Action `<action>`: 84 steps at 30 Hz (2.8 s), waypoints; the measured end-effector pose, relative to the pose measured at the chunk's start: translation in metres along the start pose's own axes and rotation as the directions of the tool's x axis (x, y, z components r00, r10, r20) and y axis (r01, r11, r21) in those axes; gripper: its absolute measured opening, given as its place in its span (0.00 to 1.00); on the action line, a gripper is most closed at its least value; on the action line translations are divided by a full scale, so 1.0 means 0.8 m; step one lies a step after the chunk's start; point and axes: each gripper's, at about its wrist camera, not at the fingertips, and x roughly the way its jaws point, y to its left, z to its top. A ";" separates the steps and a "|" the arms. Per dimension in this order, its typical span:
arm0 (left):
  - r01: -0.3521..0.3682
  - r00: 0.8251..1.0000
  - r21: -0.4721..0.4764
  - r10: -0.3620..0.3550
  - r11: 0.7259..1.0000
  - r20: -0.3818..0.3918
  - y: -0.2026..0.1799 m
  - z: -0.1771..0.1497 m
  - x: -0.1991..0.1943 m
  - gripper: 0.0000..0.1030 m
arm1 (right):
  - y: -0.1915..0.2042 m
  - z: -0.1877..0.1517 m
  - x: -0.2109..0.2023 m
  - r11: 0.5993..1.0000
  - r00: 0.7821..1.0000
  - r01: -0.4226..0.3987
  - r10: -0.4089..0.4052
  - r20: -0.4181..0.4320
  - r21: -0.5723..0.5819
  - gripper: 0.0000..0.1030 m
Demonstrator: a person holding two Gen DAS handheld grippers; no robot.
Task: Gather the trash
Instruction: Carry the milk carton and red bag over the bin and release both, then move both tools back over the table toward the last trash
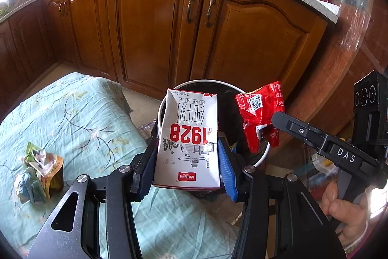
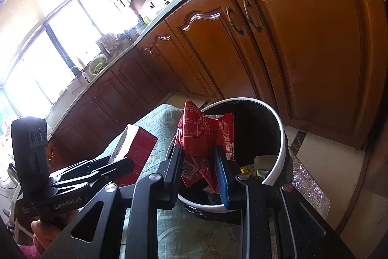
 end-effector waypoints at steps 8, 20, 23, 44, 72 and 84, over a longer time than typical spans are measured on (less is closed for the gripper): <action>0.004 0.999 0.001 -0.004 1.000 -0.045 -0.004 0.016 0.033 0.45 | -0.013 0.007 0.016 0.999 0.999 0.026 -0.026 -0.030 0.025 0.26; 0.014 0.988 0.024 -0.010 1.000 -0.156 -0.015 0.030 0.092 0.46 | -0.025 0.022 0.046 0.997 0.995 0.067 -0.064 -0.075 0.037 0.40; 0.025 0.986 0.012 -0.023 1.000 -0.165 -0.017 0.030 0.099 0.48 | -0.030 0.024 0.048 0.997 0.996 0.065 -0.061 -0.072 0.050 0.50; -0.012 0.999 -0.188 0.005 0.982 -0.040 0.060 -0.067 -0.003 0.60 | 0.015 -0.032 0.021 0.996 0.998 -0.043 0.046 -0.039 0.082 0.81; -0.143 0.989 -0.460 0.147 0.876 -0.027 0.215 -0.198 -0.115 0.61 | 0.174 -0.118 0.092 0.973 0.953 -0.188 0.148 -0.266 -0.132 0.87; -0.185 0.982 -0.466 0.178 0.865 -0.060 0.249 -0.191 -0.117 0.65 | 0.204 -0.109 0.139 0.958 0.923 -0.233 0.163 -0.348 -0.169 0.87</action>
